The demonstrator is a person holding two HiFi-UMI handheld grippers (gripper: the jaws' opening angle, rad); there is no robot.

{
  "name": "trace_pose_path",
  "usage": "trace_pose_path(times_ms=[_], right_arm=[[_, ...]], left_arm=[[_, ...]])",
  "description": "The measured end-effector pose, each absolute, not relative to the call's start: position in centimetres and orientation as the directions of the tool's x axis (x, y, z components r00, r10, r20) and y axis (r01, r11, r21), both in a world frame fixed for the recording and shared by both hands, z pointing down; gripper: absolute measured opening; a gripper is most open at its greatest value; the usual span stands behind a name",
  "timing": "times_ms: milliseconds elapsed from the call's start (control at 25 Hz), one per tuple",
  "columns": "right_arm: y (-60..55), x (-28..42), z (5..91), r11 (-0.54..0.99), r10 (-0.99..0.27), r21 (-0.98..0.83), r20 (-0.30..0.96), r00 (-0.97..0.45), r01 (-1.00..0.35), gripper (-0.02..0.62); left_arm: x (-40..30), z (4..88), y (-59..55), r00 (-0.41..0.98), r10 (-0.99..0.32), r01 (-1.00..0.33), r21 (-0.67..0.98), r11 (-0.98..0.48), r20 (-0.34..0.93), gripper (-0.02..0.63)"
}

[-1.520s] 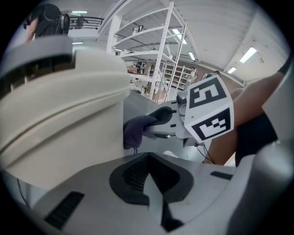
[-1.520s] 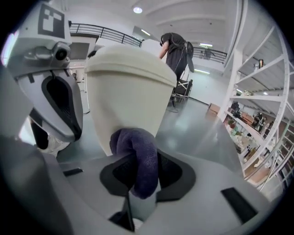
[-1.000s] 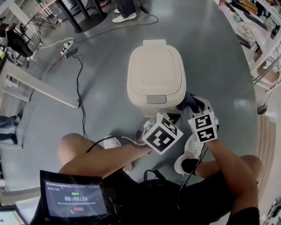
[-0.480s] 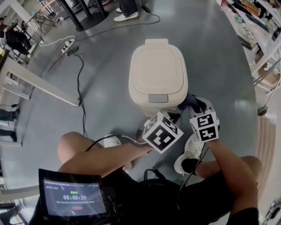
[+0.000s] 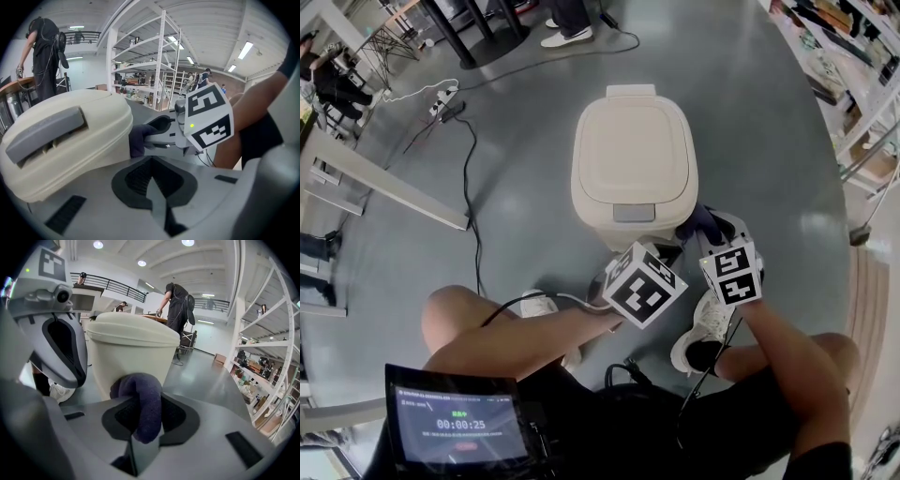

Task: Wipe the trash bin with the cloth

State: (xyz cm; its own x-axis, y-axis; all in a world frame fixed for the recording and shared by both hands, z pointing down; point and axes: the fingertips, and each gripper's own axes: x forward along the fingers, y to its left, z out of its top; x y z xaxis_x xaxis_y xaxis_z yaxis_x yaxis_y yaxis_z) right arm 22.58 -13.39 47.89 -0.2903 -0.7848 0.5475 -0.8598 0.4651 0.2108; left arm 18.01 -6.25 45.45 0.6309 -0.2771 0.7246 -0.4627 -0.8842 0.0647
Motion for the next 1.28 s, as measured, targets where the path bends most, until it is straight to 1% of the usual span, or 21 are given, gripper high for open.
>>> trace_pose_path(times_ms=[440,680,920,1160,1280], right_arm=[[-13.9,22.4,52.3,0.539,-0.728,0.220,0.607,-0.318,-0.813,0.089],[-14.2,22.2,55.9,0.606,-0.679,0.259,0.661,-0.320,-0.752,0.089],[-15.1,21.9,60.3,0.690,-0.608,0.291,0.729,-0.313,-0.662,0.089],[-16.3,21.0,63.6,0.738,-0.579,0.301,0.742,-0.338,-0.604,0.089],[-16.4,20.8,64.6,0.750,-0.566,0.310,0.757,-0.325,-0.585,0.089]], left_arm=[[17.3,50.5,-6.4,0.563,-0.244,-0.485,0.077,-0.871,0.790,-0.003],[16.5,53.1,-6.6,0.533,-0.225,-0.506,0.094,-0.857,0.816,-0.003],[16.1,54.8,-6.5,0.516,-0.206,-0.504,0.101,-0.858,0.832,-0.003],[15.5,56.2,-6.3,0.497,-0.190,-0.514,0.111,-0.850,0.847,-0.003],[15.0,56.5,-6.3,0.486,-0.196,-0.513,0.097,-0.853,0.852,-0.003]])
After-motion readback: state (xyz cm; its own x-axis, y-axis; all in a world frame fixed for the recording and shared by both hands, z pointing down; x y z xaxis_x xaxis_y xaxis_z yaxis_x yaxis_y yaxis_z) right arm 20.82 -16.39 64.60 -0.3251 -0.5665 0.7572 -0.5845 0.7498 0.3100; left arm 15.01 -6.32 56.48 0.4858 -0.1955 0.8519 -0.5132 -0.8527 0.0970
